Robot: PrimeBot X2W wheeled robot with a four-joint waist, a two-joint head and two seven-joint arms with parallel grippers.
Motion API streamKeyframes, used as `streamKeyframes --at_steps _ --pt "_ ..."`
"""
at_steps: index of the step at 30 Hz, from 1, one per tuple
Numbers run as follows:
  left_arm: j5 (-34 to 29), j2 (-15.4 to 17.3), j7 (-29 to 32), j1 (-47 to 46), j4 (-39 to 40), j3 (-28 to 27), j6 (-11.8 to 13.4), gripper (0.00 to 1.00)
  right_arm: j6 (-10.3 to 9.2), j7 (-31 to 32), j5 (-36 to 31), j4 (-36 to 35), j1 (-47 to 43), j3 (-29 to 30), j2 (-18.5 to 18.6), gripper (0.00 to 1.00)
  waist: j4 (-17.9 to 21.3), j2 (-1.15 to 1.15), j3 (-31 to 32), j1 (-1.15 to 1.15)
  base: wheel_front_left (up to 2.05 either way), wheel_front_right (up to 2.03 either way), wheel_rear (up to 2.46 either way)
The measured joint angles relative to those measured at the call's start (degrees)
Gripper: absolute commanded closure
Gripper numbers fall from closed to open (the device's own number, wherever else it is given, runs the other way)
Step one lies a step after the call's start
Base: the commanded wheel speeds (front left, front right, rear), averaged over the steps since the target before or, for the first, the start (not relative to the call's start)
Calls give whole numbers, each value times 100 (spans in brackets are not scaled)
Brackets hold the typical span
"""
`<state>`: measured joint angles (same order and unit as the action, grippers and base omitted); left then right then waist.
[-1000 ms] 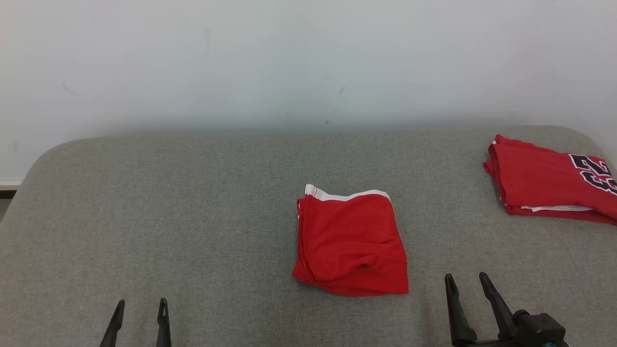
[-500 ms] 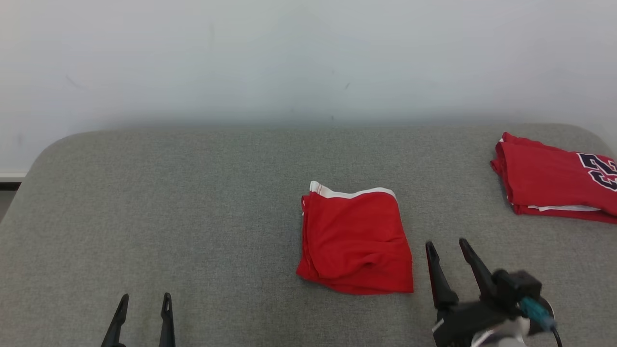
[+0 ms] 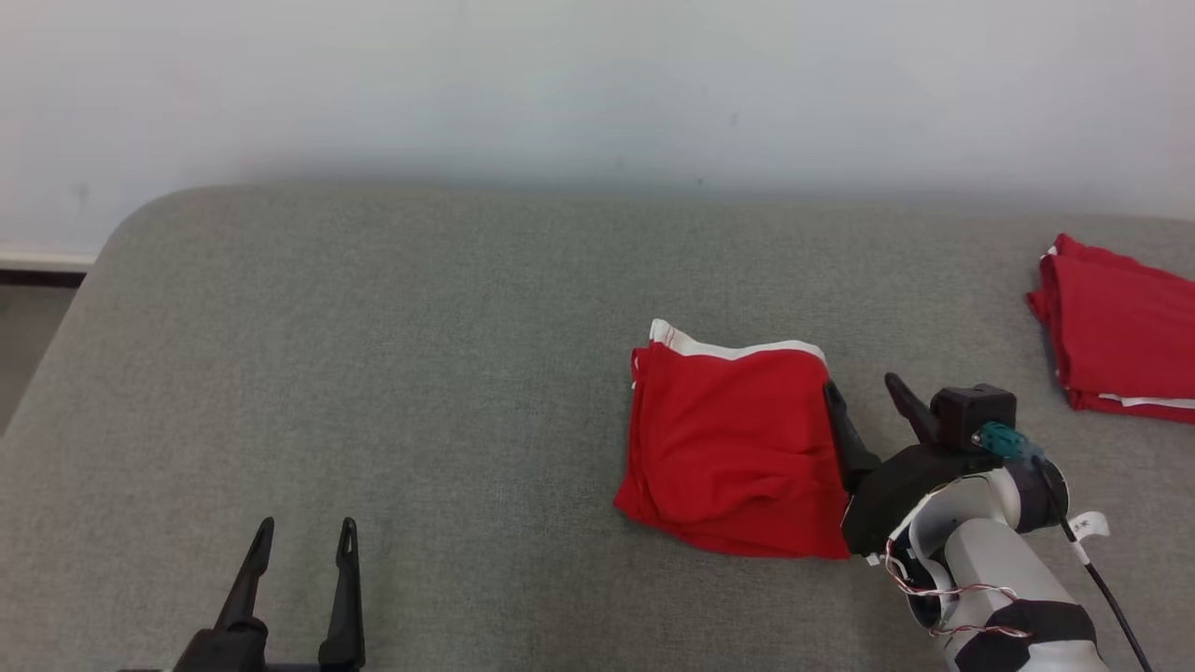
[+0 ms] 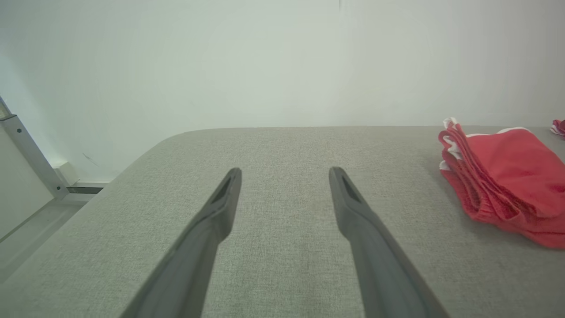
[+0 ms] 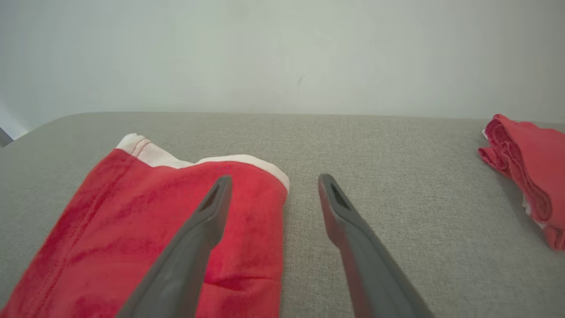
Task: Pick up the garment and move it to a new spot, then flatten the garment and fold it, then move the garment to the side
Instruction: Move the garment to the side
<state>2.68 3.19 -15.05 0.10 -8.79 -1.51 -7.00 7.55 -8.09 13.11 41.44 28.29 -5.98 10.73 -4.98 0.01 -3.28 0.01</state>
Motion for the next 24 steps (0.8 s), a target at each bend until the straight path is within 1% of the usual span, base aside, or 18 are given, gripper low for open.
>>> streamKeyframes --at_steps 7,10,15,16,17,18,24 --pt "44 2 0 -180 -30 18 -7 0 0 144 111 1091 393 -89 19 0 -174 0 -282 0 0 0 0" --pt "44 1 0 -208 -43 25 -8 0 0 74 214 1386 459 -92 -79 0 -227 0 -358 0 0 0 0" --pt "54 0 0 -245 -38 -4 -8 0 -1 161 381 1752 511 -224 -241 0 -221 0 -419 -1 0 0 0" --pt "56 0 0 -248 -36 -9 -8 0 -1 182 411 1807 525 -249 -263 29 -211 0 -430 -1 0 0 0" --pt "67 -2 0 -249 -34 -9 -8 0 -1 200 446 1844 555 -266 -289 73 -200 0 -444 -1 0 0 0" --pt "70 -3 0 -258 -32 -10 -8 0 -1 202 492 1876 580 -282 -310 99 -189 -1 -461 -2 0 0 0" --pt "87 -7 0 -387 -13 0 -8 0 2 -11 577 1911 807 -487 -263 100 -153 -1 -612 -1 0 0 0"
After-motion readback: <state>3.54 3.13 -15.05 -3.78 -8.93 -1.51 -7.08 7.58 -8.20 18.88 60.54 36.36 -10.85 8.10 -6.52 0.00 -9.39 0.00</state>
